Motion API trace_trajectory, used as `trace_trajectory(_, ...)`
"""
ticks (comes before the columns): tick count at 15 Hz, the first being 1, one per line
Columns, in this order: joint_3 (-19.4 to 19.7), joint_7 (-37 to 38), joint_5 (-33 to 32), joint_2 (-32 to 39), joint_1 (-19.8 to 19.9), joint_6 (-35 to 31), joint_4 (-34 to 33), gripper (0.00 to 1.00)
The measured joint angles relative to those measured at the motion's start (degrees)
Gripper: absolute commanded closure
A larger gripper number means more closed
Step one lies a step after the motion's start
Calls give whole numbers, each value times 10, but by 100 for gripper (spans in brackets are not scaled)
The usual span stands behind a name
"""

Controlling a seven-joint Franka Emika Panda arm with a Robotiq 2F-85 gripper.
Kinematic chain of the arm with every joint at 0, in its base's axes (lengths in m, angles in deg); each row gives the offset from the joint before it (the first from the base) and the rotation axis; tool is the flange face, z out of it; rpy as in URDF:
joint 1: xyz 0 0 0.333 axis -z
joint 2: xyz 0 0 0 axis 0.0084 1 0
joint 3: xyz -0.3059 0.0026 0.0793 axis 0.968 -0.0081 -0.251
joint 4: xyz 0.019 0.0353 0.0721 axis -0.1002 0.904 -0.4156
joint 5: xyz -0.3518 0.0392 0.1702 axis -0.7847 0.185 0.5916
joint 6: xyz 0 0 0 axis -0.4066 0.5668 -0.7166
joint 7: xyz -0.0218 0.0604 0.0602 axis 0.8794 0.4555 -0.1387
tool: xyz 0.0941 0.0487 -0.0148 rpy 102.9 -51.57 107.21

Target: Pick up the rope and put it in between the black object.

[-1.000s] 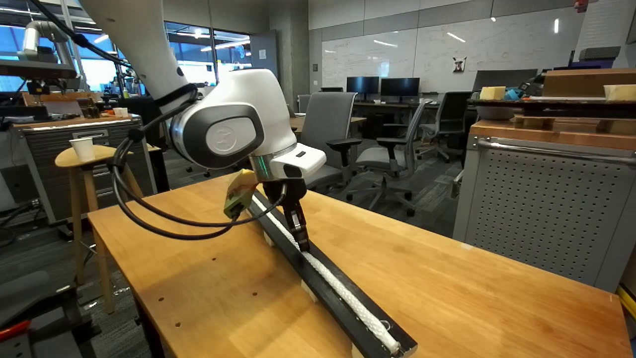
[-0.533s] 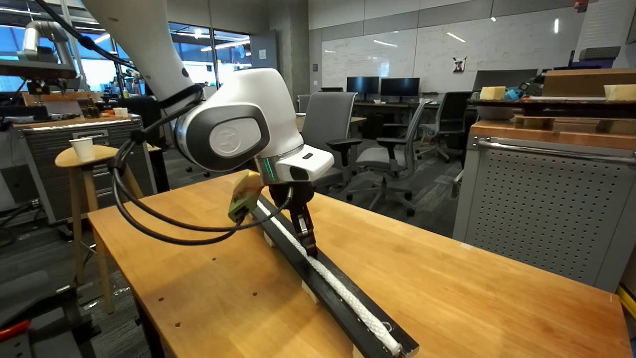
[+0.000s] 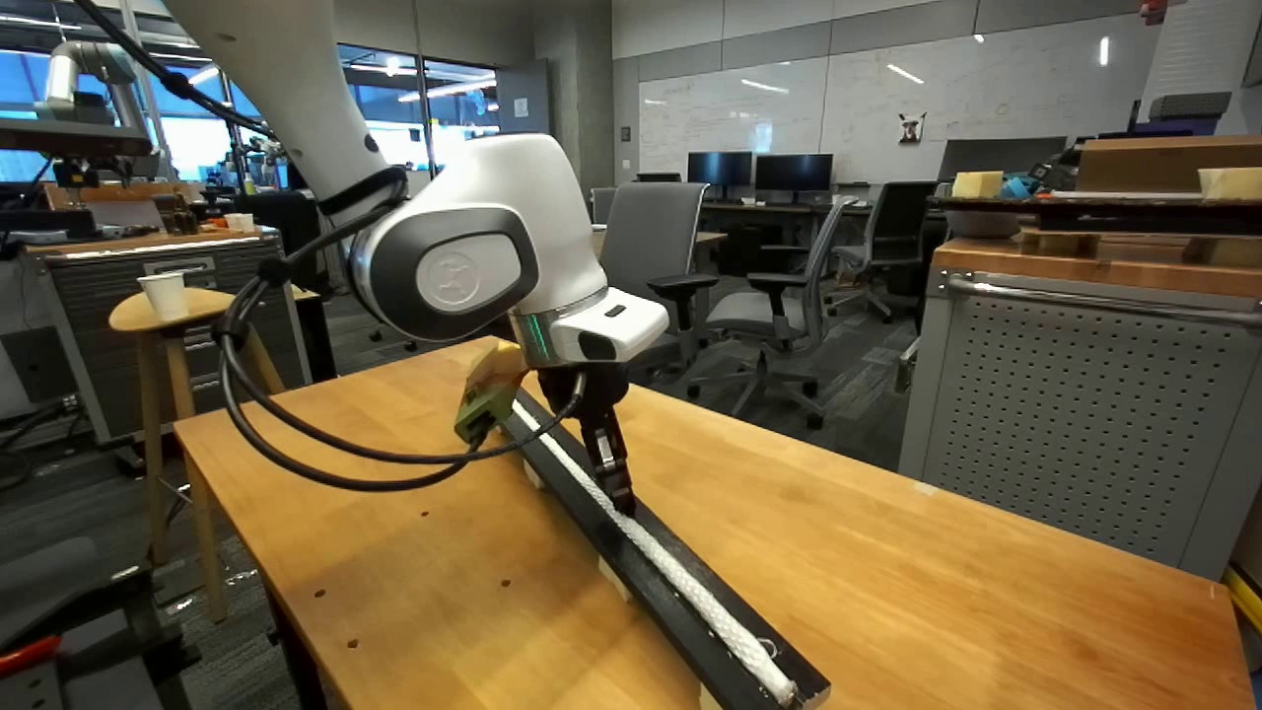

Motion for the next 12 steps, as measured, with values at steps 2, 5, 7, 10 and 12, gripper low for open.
trace_trajectory(2,7,8,0,0,-6,1,-1,100)
trace_trajectory(5,27,21,0,0,-21,4,-2,100)
trace_trajectory(7,37,27,0,0,-30,5,-3,100)
trace_trajectory(10,43,31,0,-1,-42,11,-4,100)
trace_trajectory(12,43,31,-3,-3,-51,18,-4,100)
